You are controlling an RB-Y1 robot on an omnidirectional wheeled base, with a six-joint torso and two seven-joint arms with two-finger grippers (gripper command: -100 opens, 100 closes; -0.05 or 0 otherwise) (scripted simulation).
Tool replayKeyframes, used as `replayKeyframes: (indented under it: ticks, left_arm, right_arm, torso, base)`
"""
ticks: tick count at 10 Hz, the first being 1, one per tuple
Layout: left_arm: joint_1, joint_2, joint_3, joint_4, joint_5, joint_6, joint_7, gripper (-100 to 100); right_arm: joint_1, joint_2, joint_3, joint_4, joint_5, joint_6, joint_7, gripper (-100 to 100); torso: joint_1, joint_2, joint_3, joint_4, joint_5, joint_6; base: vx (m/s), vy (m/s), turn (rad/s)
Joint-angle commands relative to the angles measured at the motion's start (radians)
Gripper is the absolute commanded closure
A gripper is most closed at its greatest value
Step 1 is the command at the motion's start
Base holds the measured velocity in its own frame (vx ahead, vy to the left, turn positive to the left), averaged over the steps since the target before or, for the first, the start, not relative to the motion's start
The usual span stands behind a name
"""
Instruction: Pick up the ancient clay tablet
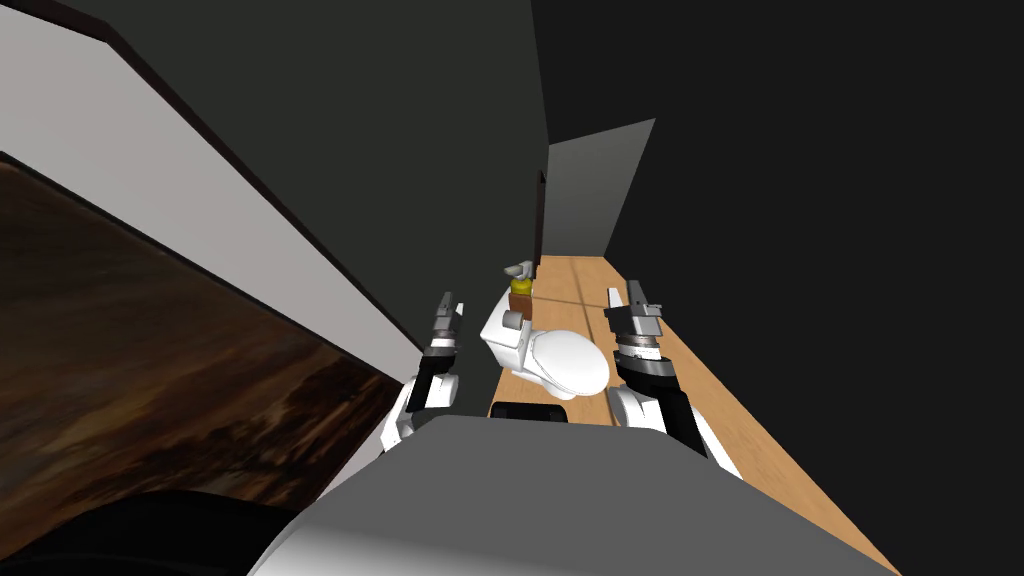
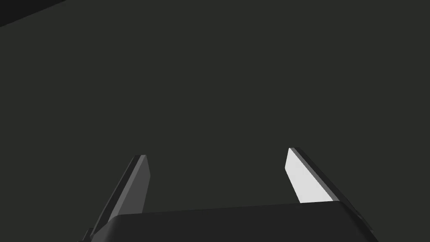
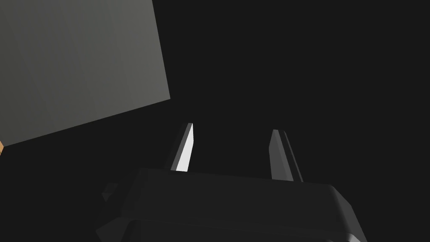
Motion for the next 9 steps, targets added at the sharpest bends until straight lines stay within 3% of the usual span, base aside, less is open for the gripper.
replayKeyframes:
  ticks: [1,2,3,4,5,6,9]
  left_arm:
    - [-0.047,0.017,0.003,0.032,-0.009,0.05,0.002,-100]
    - [-0.047,0.017,0.003,0.032,-0.009,0.062,0.002,-100]
    - [-0.091,0.027,0.004,0.061,-0.018,0.099,0.003,-100]
    - [-0.091,0.027,0.004,0.061,-0.018,0.117,0.003,-100]
    - [-0.137,0.036,0.005,0.092,-0.027,0.149,0.004,-100]
    - [-0.14,0.036,0.005,0.092,-0.027,0.177,0.004,-100]
    - [-0.232,0.049,0.007,0.162,-0.044,0.275,0.007,-100]
  right_arm:
    - [0.0,0.0,0.0,0.0,0.0,0.0,0.0,0]
    - [0.0,0.0,0.0,0.0,0.0,0.0,0.0,0]
    - [0.0,0.0,0.0,0.0,0.0,0.0,0.0,0]
    - [0.0,0.0,0.0,0.0,0.0,0.0,0.0,0]
    - [0.0,0.0,0.0,0.0,0.0,0.0,0.0,0]
    - [0.0,0.0,0.0,0.0,0.0,0.0,0.0,0]
    - [0.0,0.0,0.0,0.0,0.0,0.0,0.0,0]
  torso:
    - [0.0,0.0,0.0,0.0,0.0,0.0]
    - [0.0,0.0,0.0,0.0,0.0,0.0]
    - [0.0,0.0,0.0,0.0,0.0,0.0]
    - [0.0,0.0,0.0,0.0,0.0,0.0]
    - [0.0,0.0,0.0,0.0,0.0,0.0]
    - [0.0,0.0,0.0,0.0,0.0,0.0]
    - [0.0,0.0,0.0,0.0,0.0,0.0]
  base:
    - [-0.014,-0.019,0.026]
    - [-0.011,-0.015,0.012]
    - [-0.016,-0.018,0.028]
    - [-0.013,-0.018,0.014]
    - [-0.017,-0.02,0.033]
    - [-0.014,-0.018,0.014]
    - [-0.016,-0.019,0.028]
